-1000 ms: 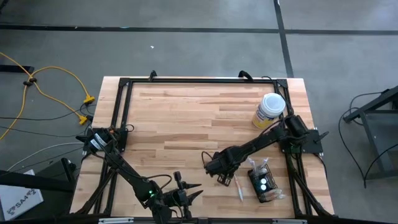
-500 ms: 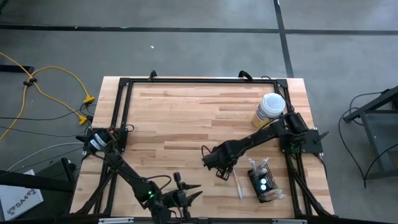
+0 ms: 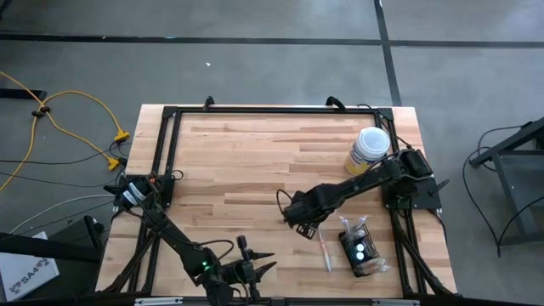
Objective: Pick & Place toothbrushing station
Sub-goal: Put the orange toothbrush into the mesh organizer
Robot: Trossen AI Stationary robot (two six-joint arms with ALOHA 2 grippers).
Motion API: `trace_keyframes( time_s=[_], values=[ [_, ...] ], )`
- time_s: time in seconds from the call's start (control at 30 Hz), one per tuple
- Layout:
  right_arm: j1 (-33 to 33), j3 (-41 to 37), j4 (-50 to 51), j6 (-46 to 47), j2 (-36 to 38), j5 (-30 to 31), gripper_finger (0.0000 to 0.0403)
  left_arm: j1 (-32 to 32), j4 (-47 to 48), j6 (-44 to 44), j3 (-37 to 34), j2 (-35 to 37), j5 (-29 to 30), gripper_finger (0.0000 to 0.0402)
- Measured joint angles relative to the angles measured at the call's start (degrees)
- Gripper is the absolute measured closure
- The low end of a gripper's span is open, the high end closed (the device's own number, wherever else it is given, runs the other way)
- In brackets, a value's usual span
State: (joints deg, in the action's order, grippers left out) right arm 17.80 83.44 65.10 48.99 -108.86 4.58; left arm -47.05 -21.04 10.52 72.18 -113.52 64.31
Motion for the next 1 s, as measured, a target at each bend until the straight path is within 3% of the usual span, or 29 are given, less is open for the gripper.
trace_keyframes(
  time_s=[0.47, 1.0],
  values=[
    [0.1, -3.4, -0.1, 5.1, -0.2, -1.6, 0.0251, -1.0, 0.0, 0.2, 0.0, 0.0, -0.3, 0.0293],
    [0.1, -10.9, -10.5, 7.8, -0.3, -7.4, 0.0251, -1.3, -1.3, 0.2, 0.0, 0.0, 0.0, 0.0293]
  ],
)
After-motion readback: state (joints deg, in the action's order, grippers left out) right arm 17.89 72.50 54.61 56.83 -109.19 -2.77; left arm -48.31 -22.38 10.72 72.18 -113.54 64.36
